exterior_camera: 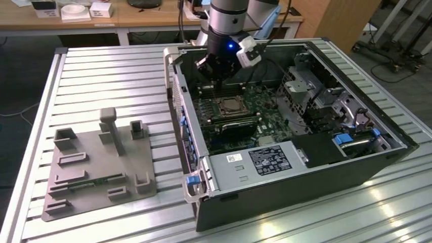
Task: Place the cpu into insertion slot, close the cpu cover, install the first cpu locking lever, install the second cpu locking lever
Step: 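Install the first cpu locking lever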
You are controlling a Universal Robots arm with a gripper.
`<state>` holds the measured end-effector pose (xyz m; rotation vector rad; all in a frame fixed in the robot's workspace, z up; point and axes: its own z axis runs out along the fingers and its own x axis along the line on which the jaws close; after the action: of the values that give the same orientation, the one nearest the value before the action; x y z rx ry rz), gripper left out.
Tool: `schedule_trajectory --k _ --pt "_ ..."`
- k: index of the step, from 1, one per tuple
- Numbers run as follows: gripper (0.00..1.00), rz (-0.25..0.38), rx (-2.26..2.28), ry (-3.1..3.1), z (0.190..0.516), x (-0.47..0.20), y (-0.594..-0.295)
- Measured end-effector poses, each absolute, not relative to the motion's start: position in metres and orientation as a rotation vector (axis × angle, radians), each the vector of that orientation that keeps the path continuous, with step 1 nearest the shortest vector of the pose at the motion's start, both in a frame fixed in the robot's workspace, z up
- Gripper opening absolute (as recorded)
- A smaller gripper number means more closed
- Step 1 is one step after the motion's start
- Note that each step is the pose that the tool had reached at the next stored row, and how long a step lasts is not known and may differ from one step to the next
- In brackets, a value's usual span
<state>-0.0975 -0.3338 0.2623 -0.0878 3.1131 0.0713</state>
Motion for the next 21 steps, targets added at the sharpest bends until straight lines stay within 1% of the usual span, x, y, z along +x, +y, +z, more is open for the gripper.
schedule_trajectory --k 6,21 --pt "0.11 0.072 -0.079 3.112 0.262 -0.118 -0.334" --pt "0.11 0.072 -0.08 3.112 0.262 -0.123 -0.317"
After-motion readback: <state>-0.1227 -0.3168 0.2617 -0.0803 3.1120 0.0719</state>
